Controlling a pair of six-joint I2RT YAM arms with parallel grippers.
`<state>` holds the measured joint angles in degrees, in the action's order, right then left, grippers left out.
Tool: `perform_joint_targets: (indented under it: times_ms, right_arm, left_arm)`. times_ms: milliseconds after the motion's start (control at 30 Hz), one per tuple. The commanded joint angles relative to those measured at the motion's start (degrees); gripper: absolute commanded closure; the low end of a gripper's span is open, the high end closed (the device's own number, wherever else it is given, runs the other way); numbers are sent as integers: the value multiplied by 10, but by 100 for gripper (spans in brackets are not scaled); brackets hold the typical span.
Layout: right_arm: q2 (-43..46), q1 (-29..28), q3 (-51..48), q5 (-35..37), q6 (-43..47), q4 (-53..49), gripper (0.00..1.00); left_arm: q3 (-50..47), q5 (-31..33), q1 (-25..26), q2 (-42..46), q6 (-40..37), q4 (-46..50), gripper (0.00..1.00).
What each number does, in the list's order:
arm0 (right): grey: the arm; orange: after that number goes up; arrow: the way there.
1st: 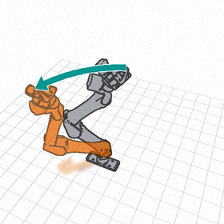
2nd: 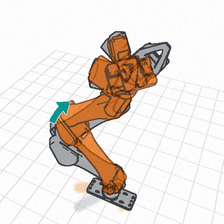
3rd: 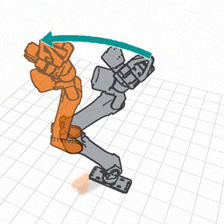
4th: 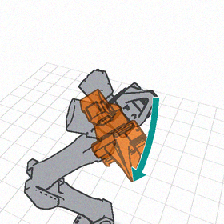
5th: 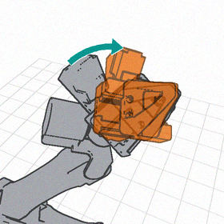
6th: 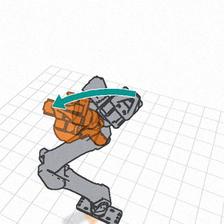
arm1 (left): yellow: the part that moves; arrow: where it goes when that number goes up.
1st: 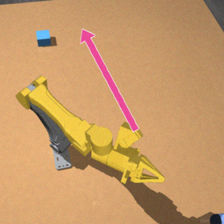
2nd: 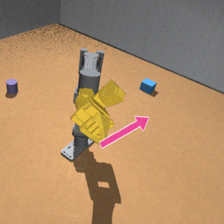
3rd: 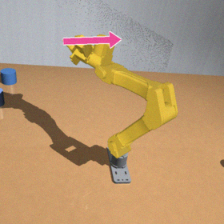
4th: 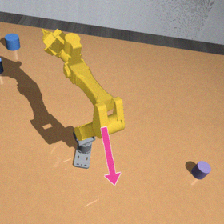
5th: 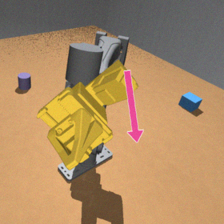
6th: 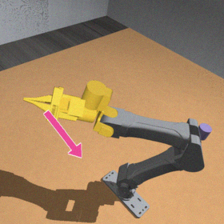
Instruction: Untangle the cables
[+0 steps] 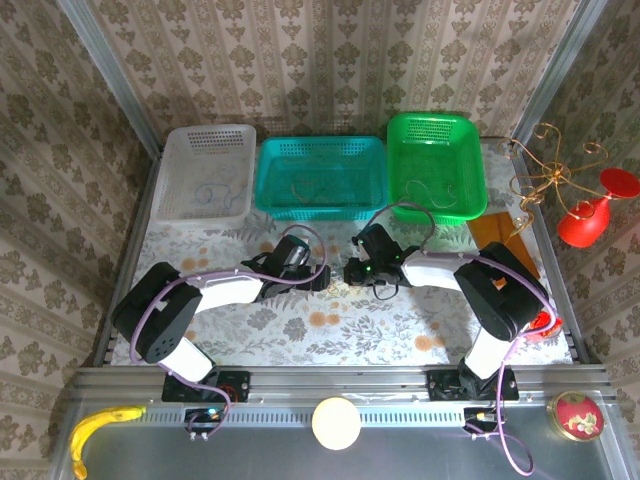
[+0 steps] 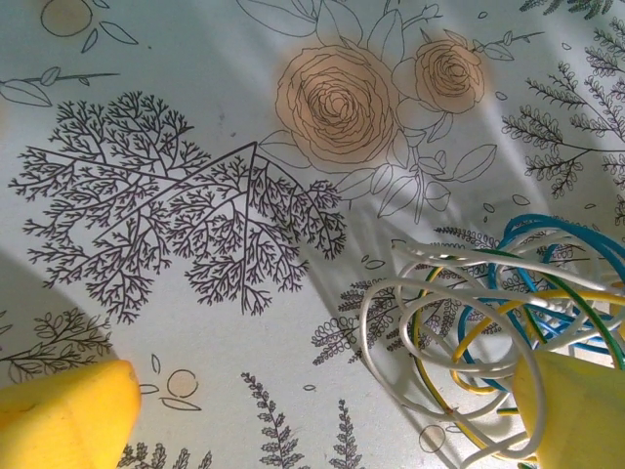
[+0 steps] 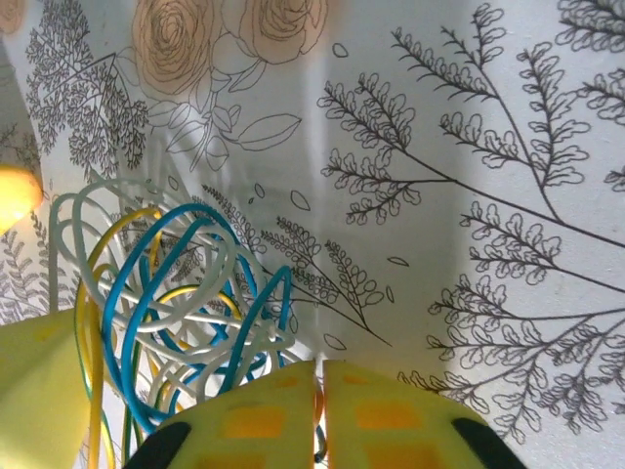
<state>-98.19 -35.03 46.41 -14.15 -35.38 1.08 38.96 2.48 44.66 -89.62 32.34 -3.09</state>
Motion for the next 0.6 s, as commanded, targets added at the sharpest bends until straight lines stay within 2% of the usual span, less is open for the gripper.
perform_joint_targets:
  times_ms: [0, 133, 400, 567]
  right_arm:
    - [2, 0, 13, -16, 6, -7, 100]
    - [58, 11, 6, -19, 14, -35, 100]
    - [247, 29, 35, -17, 41, -149, 100]
    - [288, 30, 54, -19, 37, -165, 100]
  left_arm:
    - [-17, -12, 3, -23, 8, -5, 0]
    - [-23, -14, 1, -20, 12, -8, 0]
    - [-39, -16, -4, -10, 21, -12, 0]
    - [-38, -17, -4, -4, 19, -8, 0]
